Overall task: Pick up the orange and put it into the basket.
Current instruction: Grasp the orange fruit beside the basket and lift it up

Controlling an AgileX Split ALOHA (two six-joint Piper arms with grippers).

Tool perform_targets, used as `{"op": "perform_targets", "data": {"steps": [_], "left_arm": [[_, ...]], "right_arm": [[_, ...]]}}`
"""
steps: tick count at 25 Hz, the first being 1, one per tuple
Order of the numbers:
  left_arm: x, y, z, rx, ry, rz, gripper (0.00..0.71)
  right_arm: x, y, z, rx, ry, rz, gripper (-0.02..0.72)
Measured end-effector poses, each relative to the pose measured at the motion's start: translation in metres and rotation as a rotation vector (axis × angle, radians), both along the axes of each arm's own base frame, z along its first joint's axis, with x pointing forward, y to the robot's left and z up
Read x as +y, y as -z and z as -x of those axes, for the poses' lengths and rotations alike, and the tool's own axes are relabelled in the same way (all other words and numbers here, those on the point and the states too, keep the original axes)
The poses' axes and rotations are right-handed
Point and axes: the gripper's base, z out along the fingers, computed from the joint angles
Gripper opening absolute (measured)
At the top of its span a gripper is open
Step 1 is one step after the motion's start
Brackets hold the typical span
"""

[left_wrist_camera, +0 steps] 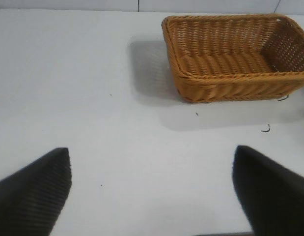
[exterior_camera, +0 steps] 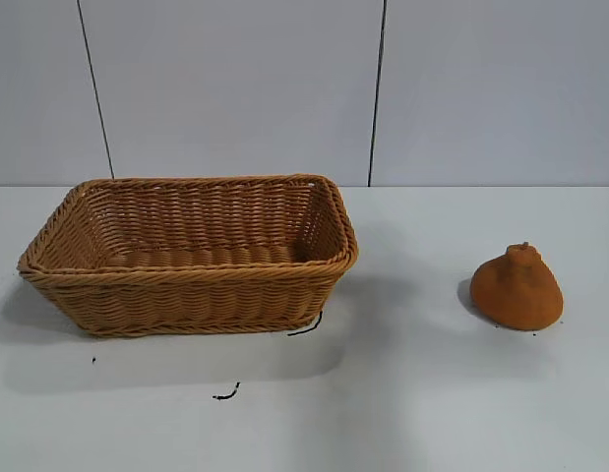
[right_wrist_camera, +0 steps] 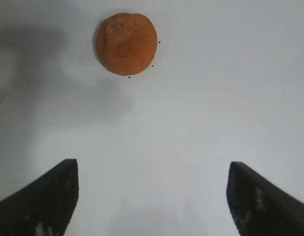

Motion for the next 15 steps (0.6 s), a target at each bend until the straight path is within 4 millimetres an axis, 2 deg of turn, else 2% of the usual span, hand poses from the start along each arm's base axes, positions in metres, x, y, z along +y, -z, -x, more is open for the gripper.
{"op": "perform_targets", "data": {"steps": [7,15], "left_arm": [[0.0,0.0,0.0,0.0,0.0,0.0,0.639],[0.0,0.0,0.0,0.0,0.0,0.0,0.639]], "right_arm": [[0.001,0.063,-0.035,0.099,-0.01,-0.013,0.589],[0.01,0.126,-0.062,0.103,-0.017,-0.118,0.589]]}}
